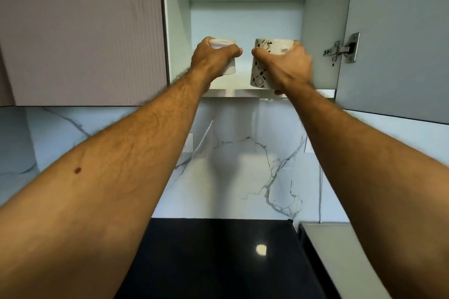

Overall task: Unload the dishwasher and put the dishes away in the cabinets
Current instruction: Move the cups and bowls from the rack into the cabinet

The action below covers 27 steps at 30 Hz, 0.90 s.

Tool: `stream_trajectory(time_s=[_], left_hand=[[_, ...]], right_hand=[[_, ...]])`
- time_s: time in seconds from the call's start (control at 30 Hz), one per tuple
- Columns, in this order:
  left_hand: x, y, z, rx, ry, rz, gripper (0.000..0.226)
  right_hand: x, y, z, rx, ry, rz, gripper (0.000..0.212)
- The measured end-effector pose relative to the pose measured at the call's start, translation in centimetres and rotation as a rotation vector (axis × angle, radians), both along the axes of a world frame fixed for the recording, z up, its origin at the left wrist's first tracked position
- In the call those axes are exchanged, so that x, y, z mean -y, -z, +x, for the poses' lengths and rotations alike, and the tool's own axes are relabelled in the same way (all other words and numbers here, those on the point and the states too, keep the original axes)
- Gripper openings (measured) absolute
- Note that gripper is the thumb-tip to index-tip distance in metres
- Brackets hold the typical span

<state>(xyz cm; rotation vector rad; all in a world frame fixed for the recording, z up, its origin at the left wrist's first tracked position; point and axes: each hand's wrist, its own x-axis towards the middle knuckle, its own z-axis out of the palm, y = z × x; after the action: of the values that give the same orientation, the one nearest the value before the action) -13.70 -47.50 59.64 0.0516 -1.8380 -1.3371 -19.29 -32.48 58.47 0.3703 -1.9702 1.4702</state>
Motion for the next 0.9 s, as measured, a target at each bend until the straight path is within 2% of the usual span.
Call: stream_trajectory(time_s=[0.13, 0.3, 0.43, 0.5, 0.57, 0.63, 0.9], left_hand=[[0.8, -0.8, -4.8, 0.056, 0.015, -0.053, 0.066], [1.7, -2.6, -8.7, 0.265, -0.06, -0.211, 0.064], [1.9, -3.4, -11.5, 0.354, -0.082, -0.3, 0.065], [1.9, -3.7, -12.8, 0.399, -0.058, -0.311, 0.061], [1.8, -4.1, -14.1, 0.467, 0.014, -0.3, 0.042], [1.7, -4.5, -15.1, 0.539, 0.044, -0.299, 0.03], [1.5, -4.7, -19.0, 0.687, 0.007, -0.319, 0.032]], right_hand=[[1.5, -0.6, -3.4, 0.011, 0.079, 0.028, 0.087], [2.1, -2.1, -7.5, 0.037, 0.162, 0.03, 0.094], [1.8, -2.5, -10.9, 0.108, 0.108, 0.026, 0.095], [1.9, -2.7, -12.1, 0.148, 0.064, 0.053, 0.084], [2.0, -3.3, -13.4, 0.179, 0.025, 0.109, 0.067], [2.4, -4.1, -14.9, 0.175, 0.017, 0.149, 0.063], [4.2, -6.5, -20.3, 0.174, 0.077, 0.257, 0.057]])
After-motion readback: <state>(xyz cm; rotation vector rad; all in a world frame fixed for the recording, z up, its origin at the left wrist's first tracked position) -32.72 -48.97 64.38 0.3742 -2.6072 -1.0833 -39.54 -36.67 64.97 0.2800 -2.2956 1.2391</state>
